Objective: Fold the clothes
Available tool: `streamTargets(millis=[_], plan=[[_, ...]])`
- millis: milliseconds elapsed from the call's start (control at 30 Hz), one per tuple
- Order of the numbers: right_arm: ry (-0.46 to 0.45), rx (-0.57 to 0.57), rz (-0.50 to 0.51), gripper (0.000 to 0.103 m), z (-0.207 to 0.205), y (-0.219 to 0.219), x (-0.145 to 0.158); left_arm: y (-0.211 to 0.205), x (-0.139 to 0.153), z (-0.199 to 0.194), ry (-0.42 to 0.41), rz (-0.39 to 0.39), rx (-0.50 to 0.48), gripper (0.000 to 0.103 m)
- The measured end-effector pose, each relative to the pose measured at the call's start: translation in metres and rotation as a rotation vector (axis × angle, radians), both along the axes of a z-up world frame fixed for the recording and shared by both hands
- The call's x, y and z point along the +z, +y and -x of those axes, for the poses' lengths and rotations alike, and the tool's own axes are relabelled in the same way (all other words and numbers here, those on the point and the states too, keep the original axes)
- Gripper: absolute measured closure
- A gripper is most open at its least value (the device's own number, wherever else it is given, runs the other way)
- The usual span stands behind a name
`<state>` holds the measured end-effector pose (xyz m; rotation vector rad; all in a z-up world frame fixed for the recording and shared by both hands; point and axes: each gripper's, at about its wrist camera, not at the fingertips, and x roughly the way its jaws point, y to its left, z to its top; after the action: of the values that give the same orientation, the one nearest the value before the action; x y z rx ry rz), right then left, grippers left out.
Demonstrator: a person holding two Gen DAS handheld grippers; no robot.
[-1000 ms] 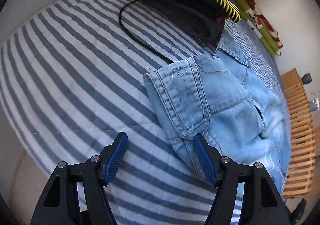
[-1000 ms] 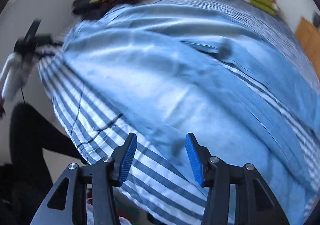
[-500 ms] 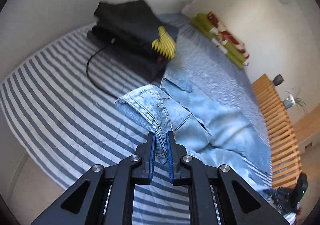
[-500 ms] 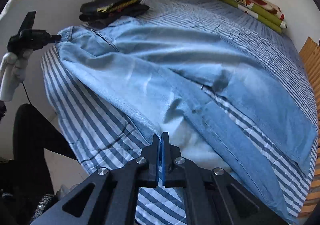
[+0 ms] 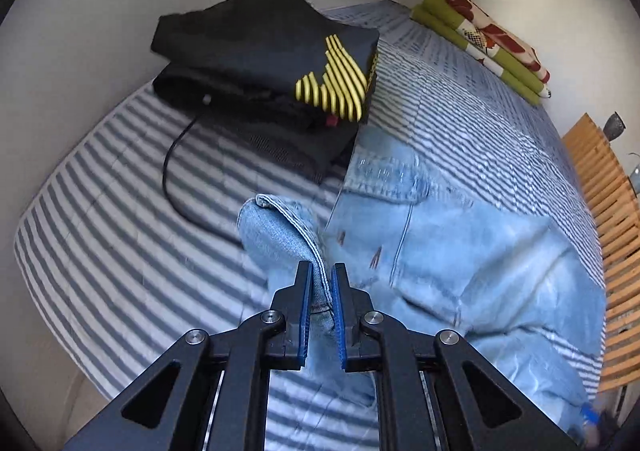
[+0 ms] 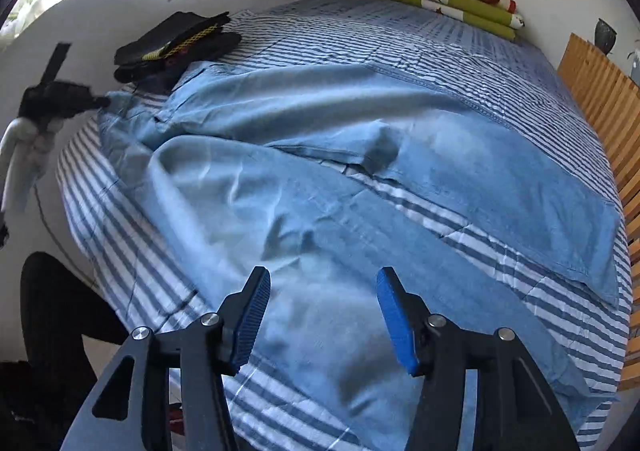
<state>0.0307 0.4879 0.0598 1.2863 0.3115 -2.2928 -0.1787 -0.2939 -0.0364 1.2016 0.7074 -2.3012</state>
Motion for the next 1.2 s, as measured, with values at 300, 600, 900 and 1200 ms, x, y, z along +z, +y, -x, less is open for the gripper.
streamTargets(millis=[300, 600, 900, 1200], plan=[[-0.016, 0.02, -0.01, 0.051, -0.021, -0.021, -0.046, -0.005, 0.037, 0.067, -0.011, 0.11, 0.012, 0.103], [-0.049, 0.182, -0.007, 0.053, -0.043, -0.043, -0.045, -0.001, 0.031, 0.028, -0.017, 0.094, -0.079, 0.103], [-0.015, 0.212, -0.189, 0.053, -0.02, -0.063, -0.09, -0.036, -0.022, -0.069, -0.045, -0.026, 0.017, 0.063], [-0.029, 0.223, -0.218, 0.093, -0.001, -0.058, -0.087, -0.062, -0.093, -0.051, -0.058, -0.244, 0.022, 0.047]])
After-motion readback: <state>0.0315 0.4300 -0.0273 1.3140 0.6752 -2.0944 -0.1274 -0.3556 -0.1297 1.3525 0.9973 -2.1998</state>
